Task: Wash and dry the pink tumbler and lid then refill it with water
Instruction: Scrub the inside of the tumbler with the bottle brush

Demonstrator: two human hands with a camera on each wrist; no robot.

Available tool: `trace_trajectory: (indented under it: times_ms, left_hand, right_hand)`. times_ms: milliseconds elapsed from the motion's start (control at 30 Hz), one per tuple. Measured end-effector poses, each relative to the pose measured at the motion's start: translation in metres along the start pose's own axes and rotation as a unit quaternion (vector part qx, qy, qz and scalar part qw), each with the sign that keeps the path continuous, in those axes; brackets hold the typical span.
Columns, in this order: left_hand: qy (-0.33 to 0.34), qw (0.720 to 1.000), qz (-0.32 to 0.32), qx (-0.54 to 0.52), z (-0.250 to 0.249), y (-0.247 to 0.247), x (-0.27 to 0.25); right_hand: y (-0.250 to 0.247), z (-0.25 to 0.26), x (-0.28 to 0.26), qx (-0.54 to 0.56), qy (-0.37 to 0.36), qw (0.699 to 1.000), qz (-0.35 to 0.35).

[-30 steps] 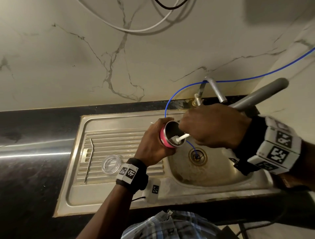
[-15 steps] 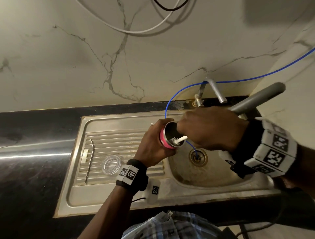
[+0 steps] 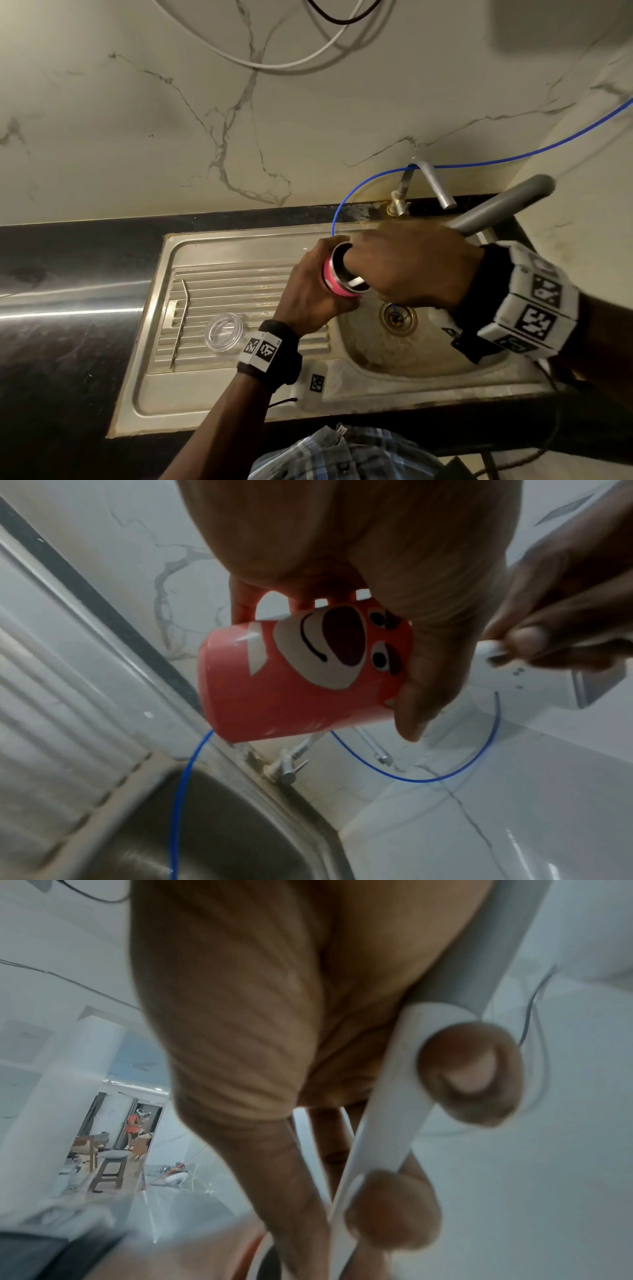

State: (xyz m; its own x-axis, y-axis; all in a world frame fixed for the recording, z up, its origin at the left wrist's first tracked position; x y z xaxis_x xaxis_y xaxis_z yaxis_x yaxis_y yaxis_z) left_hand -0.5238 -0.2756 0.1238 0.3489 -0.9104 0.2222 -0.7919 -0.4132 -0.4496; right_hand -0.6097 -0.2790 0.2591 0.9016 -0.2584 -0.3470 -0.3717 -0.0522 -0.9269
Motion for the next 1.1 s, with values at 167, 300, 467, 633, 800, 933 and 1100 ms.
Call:
trace_trajectory:
  times_ms: [167,300,467,633,800,933,1100]
  left_hand:
    - [-0.012,1.000,-0.011,-0.006,0.003,-0.003,0.001]
    - [-0.030,1.000,-0.009,0.001,0.017,-0.004,-0.006]
    - [-0.021,1.000,-0.010,-0.018,-0.001,-0.001,-0.005]
    - [-0.025,0.999,-0.008,-0.034,-0.005,-0.002,-0.007]
    - [-0.041,0.999,0.008,-0.015,0.000,0.004,-0.011]
    - [-0.060,0.998,0.016,-0.023,0.000,0.010,-0.010]
    - [-0.058,0.997,0.037,-0.021,-0.007,0.020,-0.009]
  right_hand:
    - [-0.004,-0.010,0.009,0.000,0.005,1.000,-0.014]
    - [-0.022,-0.022,0.000,0.031,-0.002,0.999,-0.028]
    - [-0.014,-0.008,0.013,0.018,-0.013,0.999,-0.024]
    - [-0.003,-0.003,0.022,0.008,-0.035,0.999,-0.028]
    - [-0.024,-0.028,0.008,0.006,0.015,1.000,-0.014]
    - [-0.024,-0.021,0.010,0.021,0.005,1.000,-0.009]
    - [0.000,-0.003,0.024,-0.003,-0.020,1.000,-0.004]
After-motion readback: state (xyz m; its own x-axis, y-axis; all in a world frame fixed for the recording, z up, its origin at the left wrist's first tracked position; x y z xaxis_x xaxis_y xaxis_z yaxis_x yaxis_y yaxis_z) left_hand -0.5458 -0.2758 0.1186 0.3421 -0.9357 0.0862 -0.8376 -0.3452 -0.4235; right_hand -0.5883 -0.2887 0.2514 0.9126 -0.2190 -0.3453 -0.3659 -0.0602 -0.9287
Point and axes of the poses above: each hand's wrist, its own x-axis towards the middle knuckle, its own y-axis out of the palm, z = x × y, the point moved 10 cm from there along x, towards the middle knuckle, and after that the axes turned 1 degree about -z, right-handed, at the moved point
